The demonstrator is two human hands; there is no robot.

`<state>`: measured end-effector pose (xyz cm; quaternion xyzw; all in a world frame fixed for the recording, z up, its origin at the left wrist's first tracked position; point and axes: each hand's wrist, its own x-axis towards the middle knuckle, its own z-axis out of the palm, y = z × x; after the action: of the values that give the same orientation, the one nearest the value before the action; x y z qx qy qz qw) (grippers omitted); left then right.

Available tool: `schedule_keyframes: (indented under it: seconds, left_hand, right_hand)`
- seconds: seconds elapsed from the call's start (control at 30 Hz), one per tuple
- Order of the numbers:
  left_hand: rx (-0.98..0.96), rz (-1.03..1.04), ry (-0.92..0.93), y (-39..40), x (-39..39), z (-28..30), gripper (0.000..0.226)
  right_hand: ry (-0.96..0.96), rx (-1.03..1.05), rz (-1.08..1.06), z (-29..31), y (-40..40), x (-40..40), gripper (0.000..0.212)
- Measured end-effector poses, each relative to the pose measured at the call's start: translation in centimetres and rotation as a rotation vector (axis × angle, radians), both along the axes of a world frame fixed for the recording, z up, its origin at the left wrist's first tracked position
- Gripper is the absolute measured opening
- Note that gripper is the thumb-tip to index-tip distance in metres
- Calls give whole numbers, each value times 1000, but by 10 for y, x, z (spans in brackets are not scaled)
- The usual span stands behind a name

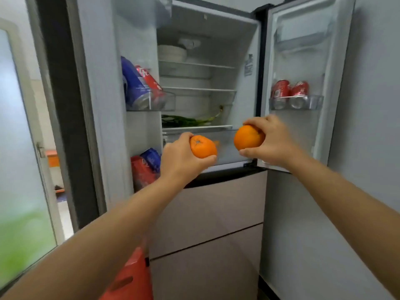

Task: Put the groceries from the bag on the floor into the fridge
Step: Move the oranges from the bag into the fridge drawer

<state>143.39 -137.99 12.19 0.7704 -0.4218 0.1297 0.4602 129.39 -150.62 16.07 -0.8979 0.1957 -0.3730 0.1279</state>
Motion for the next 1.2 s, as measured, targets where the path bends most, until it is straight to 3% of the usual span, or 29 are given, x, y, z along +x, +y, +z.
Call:
schedule_keyframes:
  seconds: [0.33, 0.6, 0.9, 1.03, 1.13, 1.2]
  left_hand:
    - [58, 230, -9, -178, 115, 72, 57]
    - [325, 365, 66, -266, 212, 88, 52]
    - [727, 505, 152, -304, 306, 73, 69]
    - [907, 484, 257, -317, 346, 61, 61]
    - [1085, 445, 382, -323, 366, 53, 46]
    - [1181, 414, 423, -328, 378, 46, 55]
  right_hand:
    - [-11, -85, 23, 43, -168, 140, 60]
    - [137, -211, 51, 55, -262, 253, 60]
    - [689, -463, 298, 57, -309, 380, 57]
    - [897, -621, 460, 33, -319, 438, 51]
    - [964, -647, 579, 21, -323, 466, 56]
    - [989, -677, 629, 14, -325, 478, 60]
